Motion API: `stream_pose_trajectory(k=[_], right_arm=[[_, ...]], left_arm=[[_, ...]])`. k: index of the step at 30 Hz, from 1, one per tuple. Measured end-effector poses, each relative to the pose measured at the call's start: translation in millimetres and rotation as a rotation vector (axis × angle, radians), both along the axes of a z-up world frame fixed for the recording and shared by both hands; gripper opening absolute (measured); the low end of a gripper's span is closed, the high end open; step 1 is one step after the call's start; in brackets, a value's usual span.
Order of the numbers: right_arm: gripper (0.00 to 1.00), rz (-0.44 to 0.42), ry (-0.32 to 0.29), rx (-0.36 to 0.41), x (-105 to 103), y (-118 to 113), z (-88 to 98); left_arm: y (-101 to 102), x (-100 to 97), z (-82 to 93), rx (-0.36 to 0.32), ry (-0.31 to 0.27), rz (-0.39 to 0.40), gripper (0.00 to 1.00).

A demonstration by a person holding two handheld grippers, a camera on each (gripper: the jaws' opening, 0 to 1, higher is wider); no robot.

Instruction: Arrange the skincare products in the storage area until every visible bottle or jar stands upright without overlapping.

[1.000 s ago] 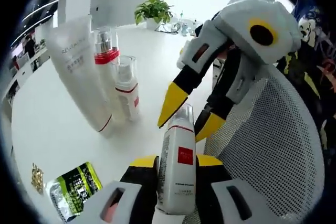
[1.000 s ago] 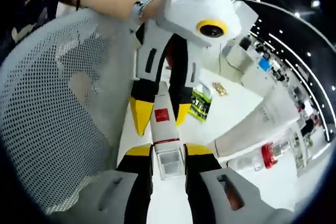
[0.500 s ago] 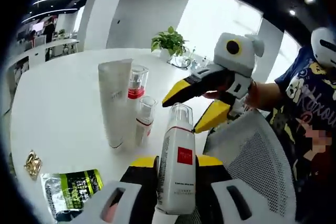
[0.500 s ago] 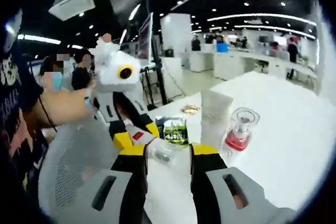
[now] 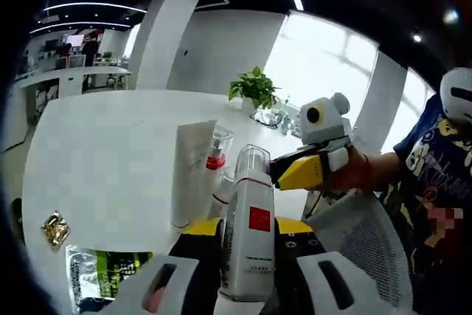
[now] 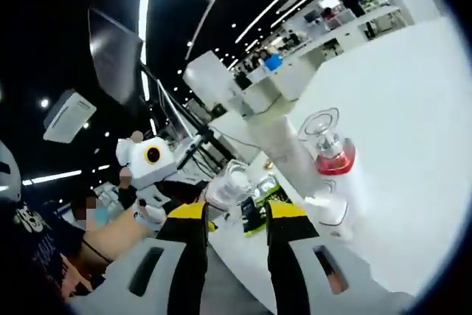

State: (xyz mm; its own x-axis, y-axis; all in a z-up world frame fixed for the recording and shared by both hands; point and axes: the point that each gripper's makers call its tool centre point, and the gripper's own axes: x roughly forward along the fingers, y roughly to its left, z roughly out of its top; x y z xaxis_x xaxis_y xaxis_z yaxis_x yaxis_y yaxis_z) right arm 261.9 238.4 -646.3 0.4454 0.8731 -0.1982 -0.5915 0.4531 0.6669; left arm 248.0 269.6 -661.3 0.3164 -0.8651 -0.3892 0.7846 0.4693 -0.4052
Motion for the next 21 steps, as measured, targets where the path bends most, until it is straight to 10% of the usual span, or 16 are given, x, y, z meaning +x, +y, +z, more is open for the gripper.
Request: stream_pose_trajectory(k=[11, 16, 21], right_arm=[[0.29, -0.078, 0.023, 0.217, 10.9, -4.1, 24.8], [0.20, -0.077, 0.056, 0.168, 10.1, -5.6, 18.1], [0.19, -0.035, -0.071, 0.027, 2.8, -1.1, 15.8]], left_arm=[[-17.6, -4.7, 2.8, -0.022, -0.065, -0.043, 0.25], [-25.1, -9.2, -15.3, 0.071, -0.134, -0.098, 0.26], [-29.8, -18.2, -29.9, 0.088, -0.066, -0.163, 0.30]])
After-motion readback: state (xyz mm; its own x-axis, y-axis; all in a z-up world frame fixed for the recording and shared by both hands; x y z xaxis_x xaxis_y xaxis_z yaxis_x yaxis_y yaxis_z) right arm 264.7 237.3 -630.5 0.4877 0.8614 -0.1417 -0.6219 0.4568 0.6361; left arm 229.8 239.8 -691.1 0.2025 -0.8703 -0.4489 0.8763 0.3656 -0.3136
